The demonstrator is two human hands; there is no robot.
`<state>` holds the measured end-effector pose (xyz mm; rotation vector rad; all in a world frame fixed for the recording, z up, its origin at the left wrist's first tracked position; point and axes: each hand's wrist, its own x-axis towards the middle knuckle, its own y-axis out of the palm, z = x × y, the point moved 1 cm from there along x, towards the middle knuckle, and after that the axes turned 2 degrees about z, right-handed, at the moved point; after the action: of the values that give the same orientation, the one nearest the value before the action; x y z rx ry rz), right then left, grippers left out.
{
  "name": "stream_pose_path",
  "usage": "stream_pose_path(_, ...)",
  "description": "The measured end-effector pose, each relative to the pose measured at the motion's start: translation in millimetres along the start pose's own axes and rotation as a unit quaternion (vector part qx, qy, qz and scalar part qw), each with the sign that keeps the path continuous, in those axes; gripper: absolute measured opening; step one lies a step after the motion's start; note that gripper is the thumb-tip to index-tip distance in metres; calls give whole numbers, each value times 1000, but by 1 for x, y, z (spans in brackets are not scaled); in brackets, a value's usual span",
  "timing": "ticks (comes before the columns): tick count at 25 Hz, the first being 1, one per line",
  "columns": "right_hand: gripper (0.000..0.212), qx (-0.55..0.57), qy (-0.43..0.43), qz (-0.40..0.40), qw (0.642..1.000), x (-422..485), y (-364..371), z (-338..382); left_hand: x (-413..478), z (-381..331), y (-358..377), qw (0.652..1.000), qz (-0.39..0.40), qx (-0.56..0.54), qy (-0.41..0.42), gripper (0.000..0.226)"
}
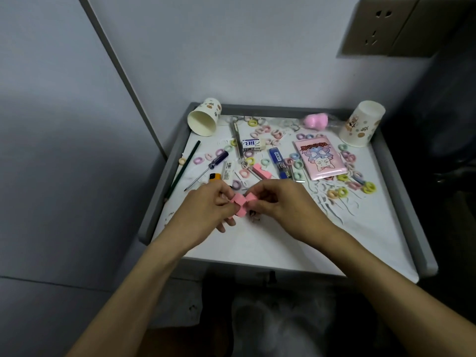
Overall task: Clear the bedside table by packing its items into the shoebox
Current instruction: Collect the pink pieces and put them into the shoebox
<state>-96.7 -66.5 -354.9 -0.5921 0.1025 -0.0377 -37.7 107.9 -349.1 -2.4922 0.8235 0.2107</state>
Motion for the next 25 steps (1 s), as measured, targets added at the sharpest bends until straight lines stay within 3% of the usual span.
stream_pose_path(5,12,59,13,2,998,10,2,4,4,-5,-9,990,46,-132,-17,15)
stream_pose_path(12,10,170,43,15,984,26,13,9,5,-2,-13,983,-28,-177,-37,16)
stream_pose_path(14,13,107,26,-39,993,35,9,6,6,-1,-15,980,-46,-192,-38,15)
stream_pose_path(17,20,-147,22,-174,973,51,-5,-8,7,1,-21,973,-63,-216,-46,16)
stream_pose_path(19,19,-237,47,-168,956,57,-2,-17,7,0,-22,970,-61,-230,-52,18)
stream_pose_path(22,15,-279,76,-137,948,62,8,-19,8,-1,-22,966,-61,-246,-52,22)
stream_pose_path(25,30,-237,79,-167,954,61,-3,-12,9,-4,-23,961,-65,-263,-55,28)
